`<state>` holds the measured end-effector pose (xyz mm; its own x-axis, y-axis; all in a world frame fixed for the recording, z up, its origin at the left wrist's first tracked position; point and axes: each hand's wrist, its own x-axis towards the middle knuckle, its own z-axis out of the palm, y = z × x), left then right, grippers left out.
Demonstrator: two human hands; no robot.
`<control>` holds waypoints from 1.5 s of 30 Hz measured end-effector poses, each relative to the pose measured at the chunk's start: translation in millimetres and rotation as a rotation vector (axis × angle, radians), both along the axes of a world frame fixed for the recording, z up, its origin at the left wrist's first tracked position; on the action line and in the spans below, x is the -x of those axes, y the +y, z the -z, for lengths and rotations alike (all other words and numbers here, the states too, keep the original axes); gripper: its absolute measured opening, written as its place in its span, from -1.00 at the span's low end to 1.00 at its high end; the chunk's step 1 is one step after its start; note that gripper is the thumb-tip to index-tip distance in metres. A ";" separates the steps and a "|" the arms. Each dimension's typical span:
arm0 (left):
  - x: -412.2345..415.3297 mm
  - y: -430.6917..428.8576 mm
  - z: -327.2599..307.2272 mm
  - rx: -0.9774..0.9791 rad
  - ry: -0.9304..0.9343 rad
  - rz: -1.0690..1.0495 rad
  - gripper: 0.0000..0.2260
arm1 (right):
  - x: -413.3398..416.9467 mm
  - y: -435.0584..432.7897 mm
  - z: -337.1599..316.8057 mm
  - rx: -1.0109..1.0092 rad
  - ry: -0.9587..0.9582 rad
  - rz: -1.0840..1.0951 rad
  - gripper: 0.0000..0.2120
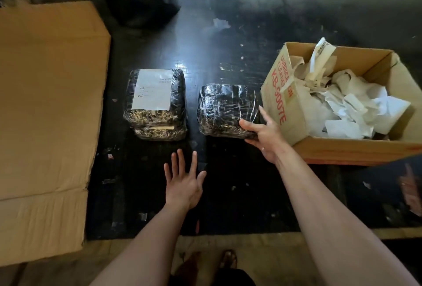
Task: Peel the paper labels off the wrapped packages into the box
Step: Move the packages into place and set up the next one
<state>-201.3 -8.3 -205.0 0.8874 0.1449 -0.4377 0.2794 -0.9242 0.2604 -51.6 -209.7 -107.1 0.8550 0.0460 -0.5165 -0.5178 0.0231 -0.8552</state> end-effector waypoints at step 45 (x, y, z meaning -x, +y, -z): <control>-89.5 -5.0 -54.1 0.367 -0.467 -0.077 -0.59 | 4.7 8.6 -18.9 0.911 -0.270 -0.469 -0.50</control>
